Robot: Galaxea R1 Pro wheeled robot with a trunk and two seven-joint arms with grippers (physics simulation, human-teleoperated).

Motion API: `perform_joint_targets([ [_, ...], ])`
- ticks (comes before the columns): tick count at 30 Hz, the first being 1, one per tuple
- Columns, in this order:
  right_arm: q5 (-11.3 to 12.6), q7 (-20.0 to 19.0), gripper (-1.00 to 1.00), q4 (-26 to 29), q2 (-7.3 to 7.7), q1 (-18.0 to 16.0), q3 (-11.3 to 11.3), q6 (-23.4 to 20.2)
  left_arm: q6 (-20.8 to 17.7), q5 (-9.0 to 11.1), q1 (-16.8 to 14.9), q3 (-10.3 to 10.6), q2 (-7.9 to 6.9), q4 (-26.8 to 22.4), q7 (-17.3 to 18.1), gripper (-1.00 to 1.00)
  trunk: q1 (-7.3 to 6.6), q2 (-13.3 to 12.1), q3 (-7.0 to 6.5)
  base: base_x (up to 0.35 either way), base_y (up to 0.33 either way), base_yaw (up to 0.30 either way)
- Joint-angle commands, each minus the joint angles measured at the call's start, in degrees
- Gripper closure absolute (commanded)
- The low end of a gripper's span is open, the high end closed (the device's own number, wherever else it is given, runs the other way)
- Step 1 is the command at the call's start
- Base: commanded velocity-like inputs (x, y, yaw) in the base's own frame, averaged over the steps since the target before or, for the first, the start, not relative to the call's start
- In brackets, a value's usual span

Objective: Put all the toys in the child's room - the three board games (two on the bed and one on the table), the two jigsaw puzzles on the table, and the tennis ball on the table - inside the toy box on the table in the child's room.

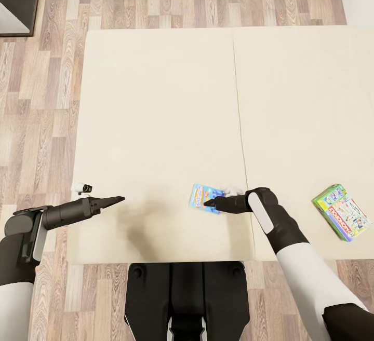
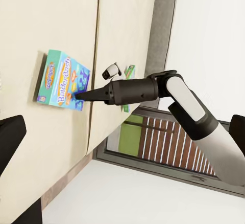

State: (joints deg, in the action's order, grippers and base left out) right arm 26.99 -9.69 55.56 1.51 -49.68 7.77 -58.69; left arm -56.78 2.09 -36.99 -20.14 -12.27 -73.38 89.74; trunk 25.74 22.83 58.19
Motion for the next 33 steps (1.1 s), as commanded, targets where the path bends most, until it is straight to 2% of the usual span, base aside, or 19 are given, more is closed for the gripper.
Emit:
perform_joint_targets([
  [1, -1.7, -0.5, -1.0, 0.1, 0.1, 0.0, 0.0, -0.1, -0.6, -0.1, 0.0, 0.0, -0.02, 0.0, 0.3, -1.0, 0.04, 0.1, 0.06, 0.0, 0.0, 0.0],
  [13, -1.8, -0.4, -1.0, 0.7, 0.13, 0.0, -0.3, -1.2, -0.6, -0.1, 0.0, -0.1, -0.1, 0.0, 0.3, -1.0, 0.04, 0.1, 0.06, 0.0, 0.0, 0.0],
  [25, -1.8, -0.3, -1.0, 3.8, 0.08, 0.0, -0.3, -1.3, -0.6, -0.1, 0.0, -0.1, -0.13, 0.0, 0.3, -1.0, 0.04, 0.1, 0.05, 0.0, 0.0, 0.0],
  [33, -1.9, -0.1, -1.0, 3.9, 0.0, 0.0, -0.2, -1.3, -0.6, -0.1, 0.0, -0.2, -0.17, 0.0, 0.3, -1.0, 0.04, 0.1, -0.46, 0.0, 0.0, -0.046],
])
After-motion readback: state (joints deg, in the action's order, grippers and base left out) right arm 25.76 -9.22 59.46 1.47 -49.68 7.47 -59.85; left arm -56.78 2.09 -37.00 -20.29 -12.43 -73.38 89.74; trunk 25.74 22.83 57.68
